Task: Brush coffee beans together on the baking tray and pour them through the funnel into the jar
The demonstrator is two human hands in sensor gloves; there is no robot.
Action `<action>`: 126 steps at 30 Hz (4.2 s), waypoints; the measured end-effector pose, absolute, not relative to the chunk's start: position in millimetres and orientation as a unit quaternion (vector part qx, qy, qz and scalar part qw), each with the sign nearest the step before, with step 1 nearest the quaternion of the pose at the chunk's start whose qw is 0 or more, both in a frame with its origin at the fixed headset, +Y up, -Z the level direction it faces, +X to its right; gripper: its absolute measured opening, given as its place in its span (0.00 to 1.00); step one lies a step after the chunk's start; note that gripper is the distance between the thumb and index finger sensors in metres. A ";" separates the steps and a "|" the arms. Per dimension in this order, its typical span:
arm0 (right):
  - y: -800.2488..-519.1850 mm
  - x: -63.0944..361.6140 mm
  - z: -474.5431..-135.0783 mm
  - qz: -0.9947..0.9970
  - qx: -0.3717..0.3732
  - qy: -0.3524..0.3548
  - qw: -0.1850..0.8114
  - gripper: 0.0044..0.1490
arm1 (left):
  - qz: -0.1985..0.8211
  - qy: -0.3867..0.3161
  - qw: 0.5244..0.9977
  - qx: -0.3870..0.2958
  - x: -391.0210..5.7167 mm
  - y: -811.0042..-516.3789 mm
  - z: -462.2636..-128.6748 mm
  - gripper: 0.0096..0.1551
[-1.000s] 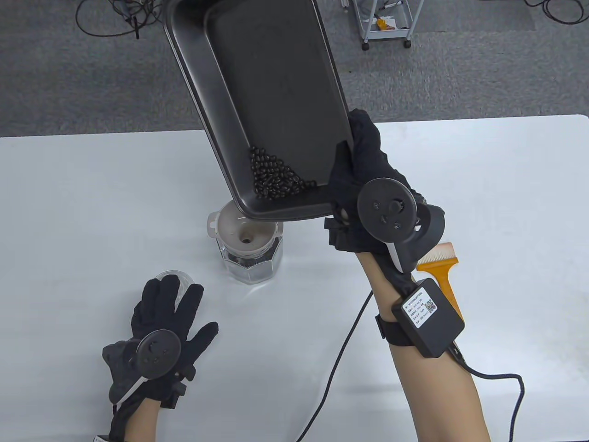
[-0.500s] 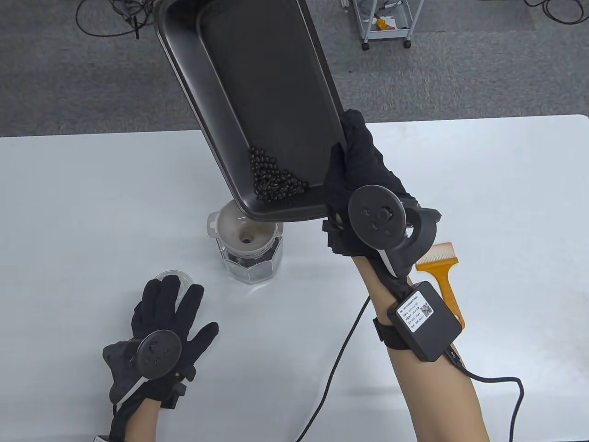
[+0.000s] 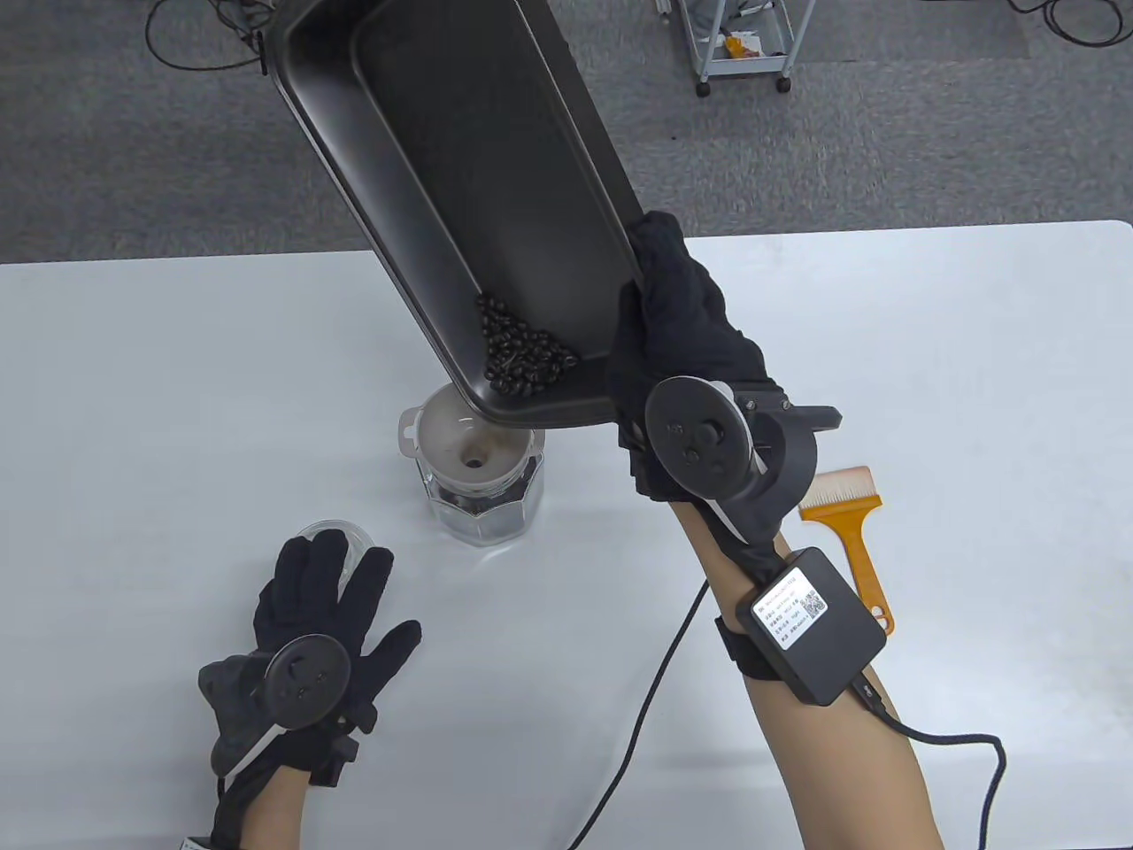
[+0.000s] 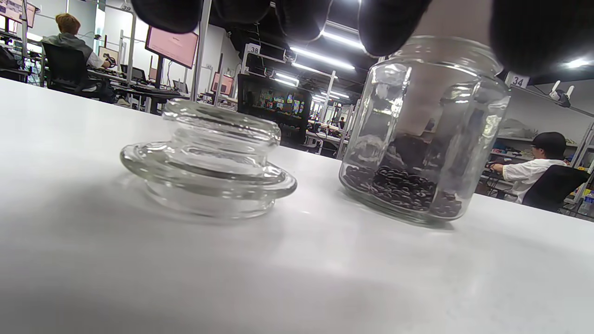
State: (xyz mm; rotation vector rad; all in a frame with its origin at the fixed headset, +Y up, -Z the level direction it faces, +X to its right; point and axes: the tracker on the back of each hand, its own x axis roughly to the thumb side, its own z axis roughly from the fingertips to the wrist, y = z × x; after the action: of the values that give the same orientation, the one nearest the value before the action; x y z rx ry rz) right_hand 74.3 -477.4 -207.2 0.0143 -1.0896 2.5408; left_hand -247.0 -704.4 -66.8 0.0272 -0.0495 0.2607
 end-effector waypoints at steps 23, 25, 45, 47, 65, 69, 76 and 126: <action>-476.0 67.6 -202.6 0.897 0.028 -0.406 0.173 0.33 | 0.127 -0.022 0.992 0.011 -246.9 -703.6 -66.9 0.48; -475.8 66.8 -202.0 0.896 0.030 -0.408 0.171 0.33 | 0.129 -0.022 0.991 0.011 -247.2 -703.3 -67.1 0.48; -474.2 64.6 -199.1 0.889 0.042 -0.423 0.168 0.33 | 0.125 -0.022 0.992 0.009 -246.7 -703.8 -67.0 0.48; -473.7 63.7 -198.2 0.889 0.044 -0.425 0.165 0.33 | 0.126 -0.022 0.992 0.009 -246.7 -703.7 -67.0 0.48; -472.5 56.9 -192.6 0.885 0.062 -0.435 0.155 0.33 | 0.125 -0.022 0.992 0.009 -246.7 -704.0 -66.6 0.48; -472.5 56.3 -191.6 0.883 0.066 -0.439 0.151 0.33 | 0.124 -0.022 0.992 0.007 -246.7 -704.3 -66.7 0.48; -471.6 55.5 -190.2 0.881 0.072 -0.444 0.146 0.34 | 0.124 -0.022 0.992 0.008 -246.7 -704.2 -66.6 0.48; -464.0 55.7 -179.4 0.863 0.094 -0.480 0.127 0.35 | 0.122 -0.024 0.992 0.001 -245.4 -705.5 -67.6 0.48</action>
State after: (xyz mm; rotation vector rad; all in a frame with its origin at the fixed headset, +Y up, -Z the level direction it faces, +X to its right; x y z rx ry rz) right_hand 55.7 -464.0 -179.4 0.2744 -1.3985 2.5117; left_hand -245.4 -705.5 -67.6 0.0028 -0.0489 0.2441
